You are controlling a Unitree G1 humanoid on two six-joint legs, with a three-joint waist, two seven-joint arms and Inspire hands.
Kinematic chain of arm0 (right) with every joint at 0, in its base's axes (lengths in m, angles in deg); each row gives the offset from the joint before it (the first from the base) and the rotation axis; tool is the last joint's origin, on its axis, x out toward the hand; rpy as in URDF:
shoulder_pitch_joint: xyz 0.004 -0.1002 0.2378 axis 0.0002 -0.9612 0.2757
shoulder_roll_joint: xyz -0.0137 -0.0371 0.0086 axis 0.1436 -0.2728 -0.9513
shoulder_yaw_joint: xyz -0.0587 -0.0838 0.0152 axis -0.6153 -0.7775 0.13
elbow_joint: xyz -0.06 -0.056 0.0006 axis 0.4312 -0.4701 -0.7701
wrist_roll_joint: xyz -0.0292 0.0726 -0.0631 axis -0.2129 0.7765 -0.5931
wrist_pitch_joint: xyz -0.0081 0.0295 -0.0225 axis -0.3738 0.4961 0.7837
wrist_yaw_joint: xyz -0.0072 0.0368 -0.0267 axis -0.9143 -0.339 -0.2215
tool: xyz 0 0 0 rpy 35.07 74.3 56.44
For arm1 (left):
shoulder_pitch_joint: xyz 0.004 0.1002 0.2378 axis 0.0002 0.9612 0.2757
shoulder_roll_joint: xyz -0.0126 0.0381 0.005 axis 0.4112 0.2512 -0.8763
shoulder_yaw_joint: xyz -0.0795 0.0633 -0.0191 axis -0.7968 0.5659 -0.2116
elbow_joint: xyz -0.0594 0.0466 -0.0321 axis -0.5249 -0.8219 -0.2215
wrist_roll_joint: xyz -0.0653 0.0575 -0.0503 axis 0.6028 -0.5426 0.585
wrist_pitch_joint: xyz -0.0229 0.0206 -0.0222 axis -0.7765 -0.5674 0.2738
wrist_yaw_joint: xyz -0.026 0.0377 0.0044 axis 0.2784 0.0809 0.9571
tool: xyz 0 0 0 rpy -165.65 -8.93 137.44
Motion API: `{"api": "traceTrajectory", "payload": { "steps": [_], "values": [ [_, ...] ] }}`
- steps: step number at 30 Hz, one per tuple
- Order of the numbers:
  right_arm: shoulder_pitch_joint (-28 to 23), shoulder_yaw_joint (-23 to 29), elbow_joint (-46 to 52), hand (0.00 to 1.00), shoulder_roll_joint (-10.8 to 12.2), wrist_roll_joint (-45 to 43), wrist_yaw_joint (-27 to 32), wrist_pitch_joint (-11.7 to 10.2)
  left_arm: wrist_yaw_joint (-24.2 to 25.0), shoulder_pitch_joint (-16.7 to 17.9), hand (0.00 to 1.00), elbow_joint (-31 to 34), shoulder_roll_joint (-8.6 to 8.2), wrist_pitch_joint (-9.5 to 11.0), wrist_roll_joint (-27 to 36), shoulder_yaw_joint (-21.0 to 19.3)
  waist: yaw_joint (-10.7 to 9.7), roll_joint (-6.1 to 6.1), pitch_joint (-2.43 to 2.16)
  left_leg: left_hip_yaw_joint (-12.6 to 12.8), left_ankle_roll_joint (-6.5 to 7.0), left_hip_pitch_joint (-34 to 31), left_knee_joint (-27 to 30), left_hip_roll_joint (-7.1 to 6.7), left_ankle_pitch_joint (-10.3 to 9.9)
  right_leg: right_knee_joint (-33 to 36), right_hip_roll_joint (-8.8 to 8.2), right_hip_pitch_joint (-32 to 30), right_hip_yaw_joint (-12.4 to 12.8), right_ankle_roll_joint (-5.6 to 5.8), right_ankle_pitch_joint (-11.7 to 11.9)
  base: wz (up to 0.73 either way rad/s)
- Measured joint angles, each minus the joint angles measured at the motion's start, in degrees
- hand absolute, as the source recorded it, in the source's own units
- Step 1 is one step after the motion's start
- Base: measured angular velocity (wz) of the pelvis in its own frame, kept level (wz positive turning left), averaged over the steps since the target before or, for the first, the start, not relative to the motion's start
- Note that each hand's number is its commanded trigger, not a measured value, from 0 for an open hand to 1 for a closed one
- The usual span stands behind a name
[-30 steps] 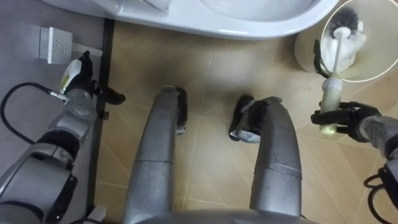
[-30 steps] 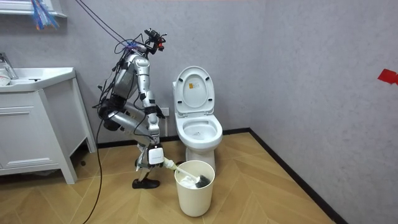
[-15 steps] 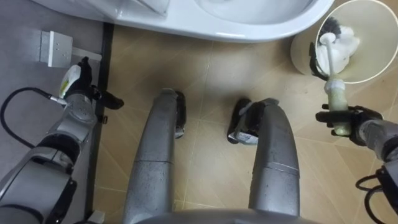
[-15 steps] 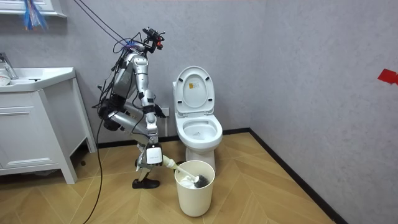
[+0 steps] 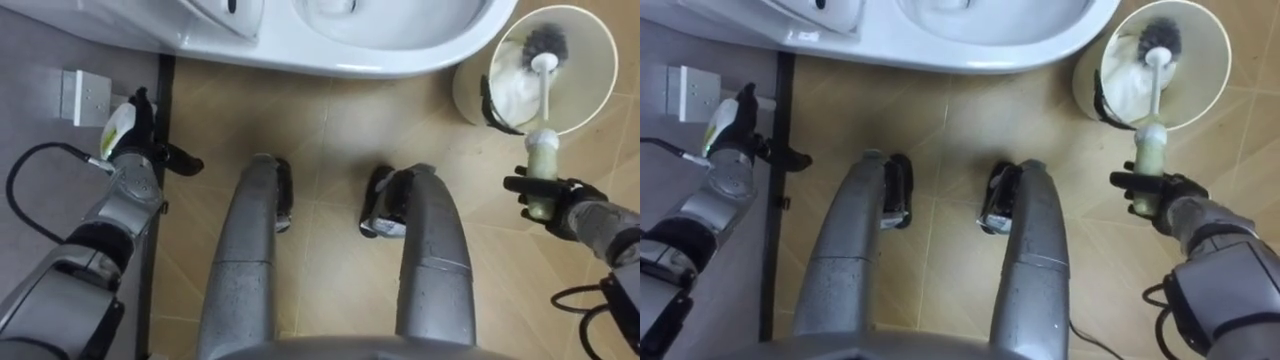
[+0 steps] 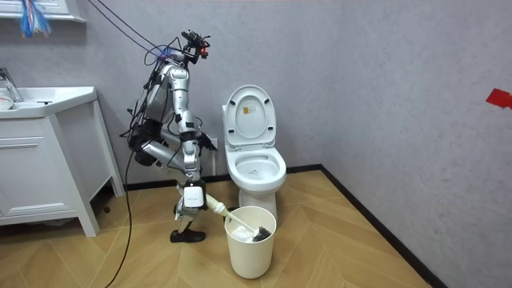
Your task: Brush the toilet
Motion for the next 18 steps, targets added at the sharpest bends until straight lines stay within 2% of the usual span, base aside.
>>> {"api": "traceTrajectory", "payload": {
  "steps": [4, 5, 7, 12, 18],
  "values": [
    [-0.63, 0.06, 0.01, 1.0, 0.59, 1.27, 0.45, 0.0, -1.28, 1.47, 0.0, 0.85, 0.0, 0.03, 0.03, -0.07, 0.15, 0.05, -0.06, 0.03, 0.04, 2.08, -0.91, 0.22, 0.04, -1.18, 0.21, 2.15, -0.22, 0.04, 0.3, -0.03],
    [-1.16, 0.17, 0.13, 1.0, 0.81, 1.53, 0.64, -0.01, -1.31, 2.14, 0.0, 0.81, -0.12, 0.03, 0.04, -0.07, 0.14, 0.09, -0.35, 0.03, 0.08, 3.24, -1.59, 0.26, 0.11, -1.99, 0.27, 3.45, -0.32, 0.14, 0.42, 0.0],
    [-1.65, 0.5, 0.13, 1.0, 1.16, 1.55, 1.02, -0.03, -1.58, 3.01, 0.0, 0.81, -0.47, 0.02, -0.02, -0.07, 0.15, 0.16, -0.47, 0.18, 0.19, 5.47, -3.04, 0.25, 0.31, -3.57, 0.41, 5.65, -0.32, 0.4, 0.79, -0.02],
    [-3.84, 1.22, 0.49, 1.0, 2.55, 2.6, 1.79, -0.17, -1.76, 6.05, 0.0, 1.82, -2.49, 0.03, -0.08, -0.07, 0.19, 0.59, -0.89, 0.7, 0.55, 12.55, -8.83, 0.53, 1.44, -10.19, 1.35, 12.88, -0.43, 1.28, 2.61, -0.06],
    [-8.48, 3.63, 2.25, 1.0, 3.54, 6.4, 2.22, -0.55, -1.77, 8.46, 0.0, 3.74, -3.53, 0.14, -0.23, -0.21, 1.2, 0.63, -1.04, 1.15, 0.53, 18.54, -14.13, 0.6, 2.15, -15.54, 2.02, 18.67, -0.4, 1.7, 3.55, -0.01]
  ]
}}
